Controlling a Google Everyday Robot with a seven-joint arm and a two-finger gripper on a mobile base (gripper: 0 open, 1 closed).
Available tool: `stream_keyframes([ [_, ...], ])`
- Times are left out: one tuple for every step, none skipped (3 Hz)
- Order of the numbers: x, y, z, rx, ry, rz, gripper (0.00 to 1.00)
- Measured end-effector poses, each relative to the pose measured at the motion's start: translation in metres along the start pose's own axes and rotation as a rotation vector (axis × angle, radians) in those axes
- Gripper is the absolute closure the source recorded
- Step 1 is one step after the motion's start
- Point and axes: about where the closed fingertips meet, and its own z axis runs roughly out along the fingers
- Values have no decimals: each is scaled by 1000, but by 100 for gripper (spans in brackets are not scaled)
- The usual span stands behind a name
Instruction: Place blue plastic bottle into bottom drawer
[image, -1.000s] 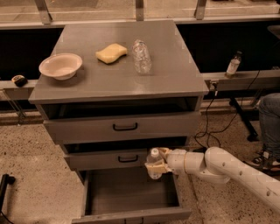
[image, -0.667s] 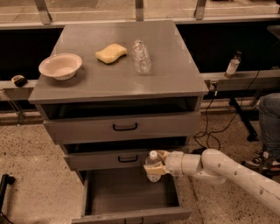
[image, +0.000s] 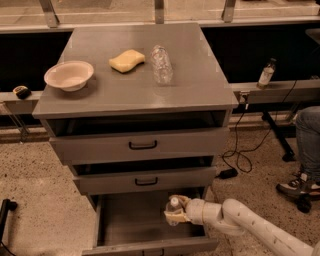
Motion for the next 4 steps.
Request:
stream_keyframes([
  [40, 7, 10, -24, -24, 1, 100],
  [60, 12, 20, -51, -29, -8, 100],
  [75, 18, 29, -61, -5, -47, 81],
  [93, 21, 34, -71, -6, -19, 57],
])
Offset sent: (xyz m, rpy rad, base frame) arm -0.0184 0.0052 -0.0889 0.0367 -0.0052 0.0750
